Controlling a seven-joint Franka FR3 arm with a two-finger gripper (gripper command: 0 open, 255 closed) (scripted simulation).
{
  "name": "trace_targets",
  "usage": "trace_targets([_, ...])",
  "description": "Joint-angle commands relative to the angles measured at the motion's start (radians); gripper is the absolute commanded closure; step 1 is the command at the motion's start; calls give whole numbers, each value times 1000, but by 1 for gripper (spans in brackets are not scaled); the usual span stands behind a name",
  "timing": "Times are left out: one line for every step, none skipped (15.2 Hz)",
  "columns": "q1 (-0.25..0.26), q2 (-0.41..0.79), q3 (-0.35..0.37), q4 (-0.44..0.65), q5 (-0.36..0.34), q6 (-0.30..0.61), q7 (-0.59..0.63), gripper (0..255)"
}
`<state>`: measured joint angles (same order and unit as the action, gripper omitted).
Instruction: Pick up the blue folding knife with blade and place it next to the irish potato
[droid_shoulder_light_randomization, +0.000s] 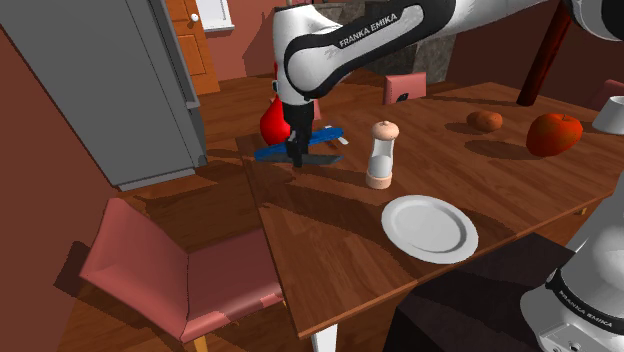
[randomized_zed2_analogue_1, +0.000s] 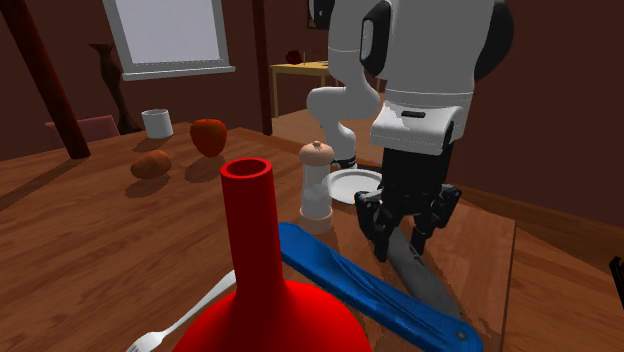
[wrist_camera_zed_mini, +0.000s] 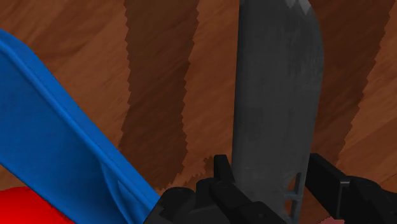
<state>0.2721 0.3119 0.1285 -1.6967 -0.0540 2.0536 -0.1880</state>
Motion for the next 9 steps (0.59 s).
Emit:
trace_targets([0, -7, 0, 16, 1, -23, -1, 255])
trace_targets([0, -10, 1, 25, 2, -35, -2, 255])
trace_targets([0, -14, 1, 34, 3, -47, -2, 255])
trace_targets([0, -17, 1, 44, 3, -60, -3, 255])
trace_targets([0, -19, 1, 53, 4, -72, -3, 255])
trace_targets([0, -22, 2, 63, 4, -85, -3, 255])
trace_targets([0, -24, 2, 73, 5, -97, -4, 255])
trace_targets([0, -26, 2, 84, 5, -110, -4, 255])
trace_targets([0, -28, 2, 95, 6, -123, -5, 255])
